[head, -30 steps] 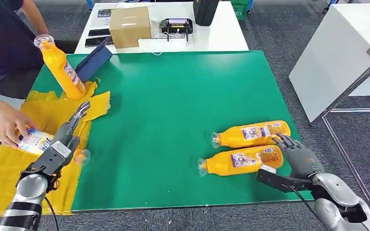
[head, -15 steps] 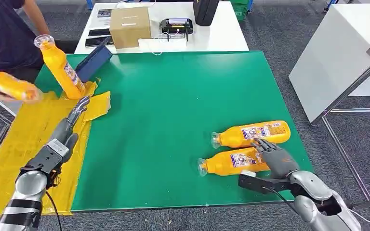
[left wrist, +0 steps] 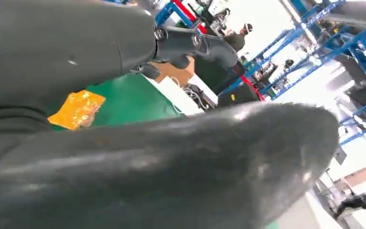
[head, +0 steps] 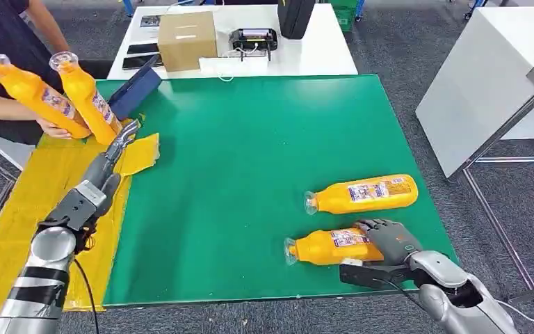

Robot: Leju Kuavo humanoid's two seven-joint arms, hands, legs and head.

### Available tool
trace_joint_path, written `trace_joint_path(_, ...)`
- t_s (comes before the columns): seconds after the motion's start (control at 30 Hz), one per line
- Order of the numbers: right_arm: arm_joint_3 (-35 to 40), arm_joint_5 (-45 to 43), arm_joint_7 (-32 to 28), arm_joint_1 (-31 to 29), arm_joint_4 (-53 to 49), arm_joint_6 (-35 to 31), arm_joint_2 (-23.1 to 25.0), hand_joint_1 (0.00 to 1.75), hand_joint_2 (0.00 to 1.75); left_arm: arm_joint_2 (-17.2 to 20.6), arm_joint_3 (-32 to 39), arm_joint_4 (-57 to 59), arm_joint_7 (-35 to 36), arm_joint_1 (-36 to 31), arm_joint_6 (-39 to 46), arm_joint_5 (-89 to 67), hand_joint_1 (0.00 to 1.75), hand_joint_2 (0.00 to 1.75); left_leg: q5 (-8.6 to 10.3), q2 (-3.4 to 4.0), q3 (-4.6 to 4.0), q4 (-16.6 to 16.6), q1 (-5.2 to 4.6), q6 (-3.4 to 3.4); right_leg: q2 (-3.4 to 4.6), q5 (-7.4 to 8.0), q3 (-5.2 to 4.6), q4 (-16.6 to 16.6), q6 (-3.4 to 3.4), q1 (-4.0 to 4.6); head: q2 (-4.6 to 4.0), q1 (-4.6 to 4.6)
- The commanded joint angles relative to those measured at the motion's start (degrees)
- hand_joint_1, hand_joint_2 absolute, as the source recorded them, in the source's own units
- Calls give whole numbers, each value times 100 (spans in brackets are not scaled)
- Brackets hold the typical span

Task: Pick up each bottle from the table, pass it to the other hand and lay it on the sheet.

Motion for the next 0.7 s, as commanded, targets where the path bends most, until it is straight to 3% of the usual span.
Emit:
trace_joint_path(0.03,643,-147,13,511,878,150,-108,175,175,-191,-351,731,43,-545,-12,107,0,0,-10,-67,46,-3,26,-8,-32,-20,42,-23,-13,19,0,0)
trace_joint_path(0.23,1019,-239,126,345,1143,120,59,175,175,-274,-530,897,134,-745,-9,203,0,0,-50,-49,135,-10,30,1,-22,-44,123,-51,7,20,0,2)
trace_joint_path(0.33,163,-1008,267,474,760,-748,779,175,175,-200,-195,578,484,-294,-328,929,0,0,-52,-48,153,-19,36,-1,-10,-40,144,-66,1,23,0,2)
trace_joint_path(0.37,-353,-1277,54,603,153,-1415,1284,175,175,-158,56,183,681,132,-542,1364,0,0,-62,-9,177,-26,33,1,23,-37,155,-74,1,20,0,0)
trace_joint_path(0.4,-801,-1875,-100,757,-415,-1524,1825,175,175,-155,232,-153,795,476,-676,1637,0,0,-79,30,197,-23,31,2,46,-41,172,-70,2,18,0,0)
trace_joint_path(0.43,-885,-1984,31,823,-916,-1400,2036,175,175,-154,300,-398,851,686,-757,1745,0,0,-83,32,208,-30,32,-5,58,-42,176,-75,-5,19,0,4)
trace_joint_path(0.47,-850,-1946,249,841,-1156,-1310,2075,175,175,-162,324,-504,861,769,-770,1748,0,0,-91,59,206,-27,31,-5,78,-42,190,-65,-3,21,0,4)
trace_joint_path(0.5,-844,-1945,279,848,-1194,-1297,2080,175,175,-169,321,-516,864,777,-772,1748,0,0,-88,41,195,-23,27,-1,53,-43,245,-58,1,18,0,9)
trace_joint_path(0.53,-859,-1944,269,881,-1213,-1305,2053,175,175,-182,308,-514,887,751,-777,1744,0,0,-99,62,188,-11,36,-9,84,-46,224,-49,-8,27,0,11)
trace_joint_path(0.6,-1440,-3159,-568,1044,-1489,-1502,2612,175,175,-384,374,-603,910,774,-901,2052,0,0,-93,63,169,-7,30,-8,72,-45,197,-43,-1,23,0,2)
trace_joint_path(0.63,-1467,-3176,-684,1050,-1716,-1587,2751,175,175,-510,366,-699,971,818,-906,2148,0,175,-93,50,161,-8,33,-16,75,-51,182,-39,-8,24,0,-7)
trace_joint_path(0.7,-1433,-3367,-802,1045,-2221,-1723,3133,175,175,-880,241,-1033,1118,956,-1013,2677,0,175,-88,27,126,3,31,-13,56,-57,158,-28,-3,22,0,2)
